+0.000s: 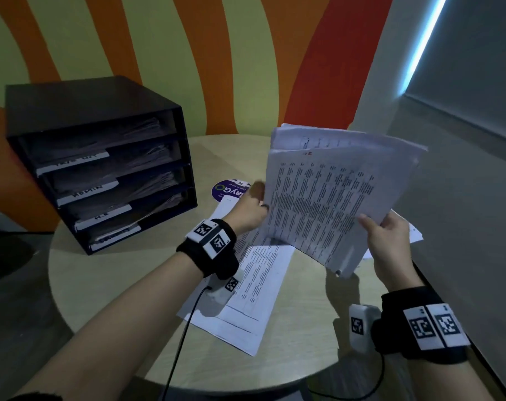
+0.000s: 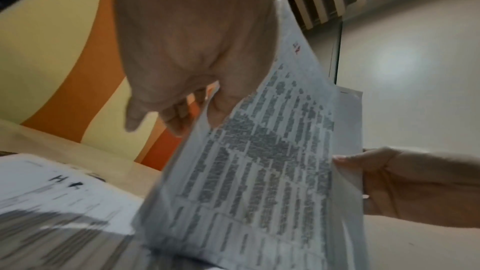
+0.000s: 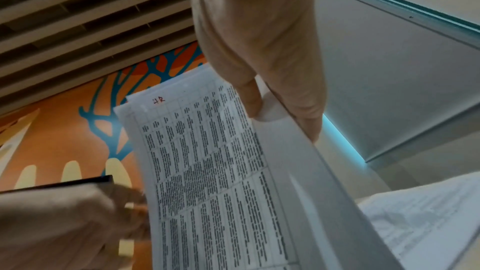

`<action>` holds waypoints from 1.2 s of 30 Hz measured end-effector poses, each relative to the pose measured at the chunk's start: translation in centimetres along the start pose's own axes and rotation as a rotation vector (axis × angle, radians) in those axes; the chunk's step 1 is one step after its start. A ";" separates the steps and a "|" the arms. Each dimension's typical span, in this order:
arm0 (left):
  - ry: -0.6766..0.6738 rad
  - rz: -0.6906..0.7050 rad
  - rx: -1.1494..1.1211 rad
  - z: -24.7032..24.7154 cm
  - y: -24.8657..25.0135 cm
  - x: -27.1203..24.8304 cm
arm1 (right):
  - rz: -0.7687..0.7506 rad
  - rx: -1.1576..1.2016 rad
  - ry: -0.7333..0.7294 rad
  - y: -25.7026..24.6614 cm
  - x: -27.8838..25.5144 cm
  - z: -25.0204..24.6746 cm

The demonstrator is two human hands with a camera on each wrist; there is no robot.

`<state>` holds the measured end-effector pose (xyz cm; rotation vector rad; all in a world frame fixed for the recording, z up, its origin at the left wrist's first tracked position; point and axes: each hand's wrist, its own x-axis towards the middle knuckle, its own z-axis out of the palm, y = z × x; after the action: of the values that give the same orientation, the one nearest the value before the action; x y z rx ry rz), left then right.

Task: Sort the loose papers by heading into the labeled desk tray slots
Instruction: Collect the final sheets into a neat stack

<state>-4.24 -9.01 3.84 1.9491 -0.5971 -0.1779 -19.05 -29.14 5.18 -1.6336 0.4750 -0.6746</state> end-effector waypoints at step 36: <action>0.458 -0.101 -0.365 -9.3 -2.2 -0.6 | 0.091 0.011 0.303 -0.7 1.2 -4.4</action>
<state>-0.51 -0.40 6.00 1.5908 -0.1489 0.0932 -21.12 -33.10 6.43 -1.4956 0.7585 -0.8590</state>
